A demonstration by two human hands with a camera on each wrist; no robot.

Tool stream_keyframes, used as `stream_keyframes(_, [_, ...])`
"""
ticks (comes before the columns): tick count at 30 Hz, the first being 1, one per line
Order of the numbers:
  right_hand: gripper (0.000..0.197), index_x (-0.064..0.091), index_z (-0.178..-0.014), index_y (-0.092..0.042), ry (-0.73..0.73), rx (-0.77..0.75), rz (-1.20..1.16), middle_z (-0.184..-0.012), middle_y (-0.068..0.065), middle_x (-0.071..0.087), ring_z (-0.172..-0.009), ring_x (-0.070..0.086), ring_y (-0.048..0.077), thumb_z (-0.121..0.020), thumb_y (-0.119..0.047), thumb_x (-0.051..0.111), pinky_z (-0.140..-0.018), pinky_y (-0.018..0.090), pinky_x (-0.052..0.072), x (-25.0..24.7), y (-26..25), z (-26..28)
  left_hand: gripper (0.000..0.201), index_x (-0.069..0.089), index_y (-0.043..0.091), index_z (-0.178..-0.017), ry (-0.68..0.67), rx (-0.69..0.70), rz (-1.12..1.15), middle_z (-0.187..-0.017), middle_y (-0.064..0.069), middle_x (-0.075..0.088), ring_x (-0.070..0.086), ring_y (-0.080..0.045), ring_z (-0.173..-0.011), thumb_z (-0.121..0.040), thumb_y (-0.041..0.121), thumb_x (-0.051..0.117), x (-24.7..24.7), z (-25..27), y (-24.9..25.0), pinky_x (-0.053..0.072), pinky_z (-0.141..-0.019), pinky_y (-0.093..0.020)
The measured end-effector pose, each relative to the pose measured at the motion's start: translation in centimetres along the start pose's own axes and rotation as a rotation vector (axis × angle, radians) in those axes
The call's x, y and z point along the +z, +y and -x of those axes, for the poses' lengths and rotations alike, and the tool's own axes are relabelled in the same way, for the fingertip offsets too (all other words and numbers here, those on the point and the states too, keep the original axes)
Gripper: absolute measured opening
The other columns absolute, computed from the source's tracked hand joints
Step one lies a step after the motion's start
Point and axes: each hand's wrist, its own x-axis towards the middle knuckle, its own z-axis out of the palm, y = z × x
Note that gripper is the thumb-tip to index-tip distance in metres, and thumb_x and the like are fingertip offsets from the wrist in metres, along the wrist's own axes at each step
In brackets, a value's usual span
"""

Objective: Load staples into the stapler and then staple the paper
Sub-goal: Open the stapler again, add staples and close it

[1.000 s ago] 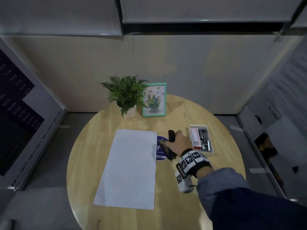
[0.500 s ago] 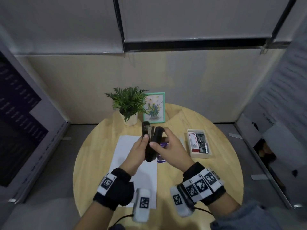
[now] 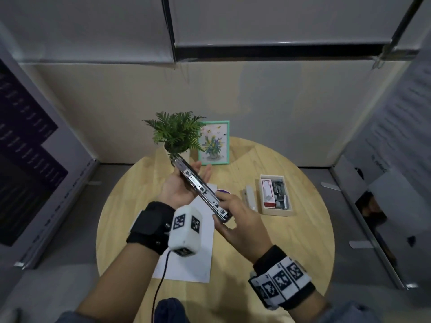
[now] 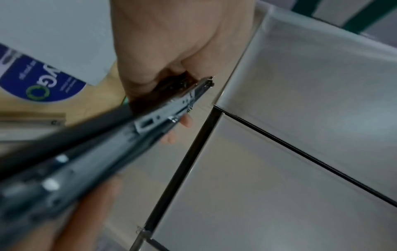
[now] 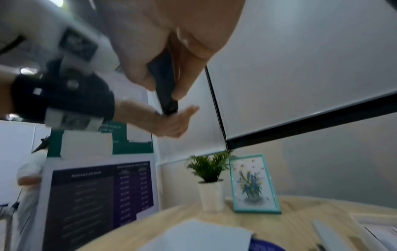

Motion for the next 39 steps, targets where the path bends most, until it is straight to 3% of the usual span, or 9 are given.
stream_keyframes(6, [0.044,0.057,-0.108,-0.012,-0.07,-0.012,0.062,-0.121,0.007,0.067,-0.103,0.064,0.014,-0.092,-0.05,0.043,-0.079,0.023,0.053,-1.0,3.4,2.1,0.057,0.045,0.012,-0.069,0.042,0.029,-0.139,-0.054,-0.003,0.047,0.047,-0.016,-0.047,-0.093,0.061,0.027,0.7,-1.2,-1.7,0.046,-0.056,-0.027])
stream_keyframes(10, [0.035,0.063,-0.099,-0.01,0.024,0.502,0.163,-0.098,0.006,0.067,-0.094,0.057,0.019,-0.092,-0.035,0.04,-0.079,0.035,0.051,-2.1,8.5,2.3,0.04,0.04,0.013,-0.073,0.06,0.056,-0.149,-0.063,-0.002,0.039,0.041,-0.015,-0.053,-0.095,0.047,0.036,0.9,-1.4,-2.8,0.043,-0.057,-0.027])
stream_keyframes(12, [0.019,0.063,-0.096,-0.009,-0.14,0.74,0.411,-0.099,0.009,0.066,-0.104,0.052,0.026,-0.089,-0.018,0.048,-0.081,0.039,0.049,-2.5,12.9,1.9,0.033,0.039,0.013,-0.071,0.053,0.066,-0.174,-0.064,-0.002,0.04,0.042,-0.016,-0.053,-0.094,0.037,0.034,1.3,-1.1,-3.6,0.043,-0.058,-0.028])
stream_keyframes(16, [0.024,0.06,-0.108,-0.007,-0.469,0.812,0.765,-0.114,0.012,0.061,-0.111,0.048,0.031,-0.089,-0.011,0.046,-0.085,0.04,0.044,-3.5,20.0,1.2,0.029,0.044,0.011,-0.075,0.083,0.097,-0.212,-0.068,-0.005,0.045,0.045,-0.017,-0.059,-0.095,0.027,0.03,1.4,-1.0,-5.2,0.043,-0.065,-0.029])
stream_keyframes(24, [0.038,0.043,-0.126,-0.007,-0.608,0.924,0.741,-0.124,0.014,0.051,-0.11,0.055,0.032,-0.092,-0.023,0.052,-0.082,0.038,0.047,-3.1,24.6,0.2,0.051,0.06,0.006,-0.063,0.088,0.039,-0.261,-0.059,-0.007,0.062,0.055,-0.021,-0.062,-0.099,0.029,0.034,0.7,-2.2,-6.3,0.046,-0.07,-0.03])
stream_keyframes(28, [0.034,0.045,-0.127,-0.006,-0.65,0.93,0.706,-0.121,0.015,0.05,-0.105,0.059,0.034,-0.093,-0.009,0.045,-0.081,0.038,0.048,-3.0,25.1,0.5,0.045,0.06,0.004,-0.082,0.072,-0.032,-0.337,-0.066,-0.006,0.065,0.061,-0.018,-0.059,-0.099,0.036,0.033,0.8,-3.1,-6.4,0.052,-0.066,-0.027])
stream_keyframes(32, [0.036,0.046,-0.126,-0.007,-0.644,0.934,0.702,-0.122,0.014,0.047,-0.106,0.057,0.034,-0.09,-0.012,0.05,-0.08,0.038,0.048,-3.2,24.9,0.6,0.047,0.058,0.003,-0.088,0.053,-0.053,-0.402,-0.065,-0.006,0.064,0.056,-0.02,-0.065,-0.1,0.038,0.03,1.0,-3.8,-6.7,0.047,-0.07,-0.028])
stream_keyframes(36, [0.033,0.055,-0.117,-0.005,-0.515,0.975,0.746,-0.124,0.013,0.047,-0.114,0.047,0.032,-0.087,-0.019,0.057,-0.079,0.039,0.048,-3.0,24.1,0.2,0.046,0.052,-0.002,-0.113,0.048,-0.043,-0.405,-0.077,-0.009,0.064,0.062,-0.018,-0.063,-0.101,0.036,0.028,1.1,-4.2,-7.0,0.054,-0.065,-0.028])
stream_keyframes(39, [0.027,0.06,-0.105,-0.003,-0.382,1.008,0.63,-0.11,0.016,0.061,-0.103,0.056,0.033,-0.084,-0.02,0.06,-0.075,0.038,0.049,-2.9,22.8,-0.9,0.043,0.039,0.001,-0.131,0.057,0.013,-0.347,-0.095,-0.012,0.061,0.071,-0.018,-0.065,-0.101,0.032,0.031,0.9,-4.2,-7.0,0.06,-0.061,-0.028])
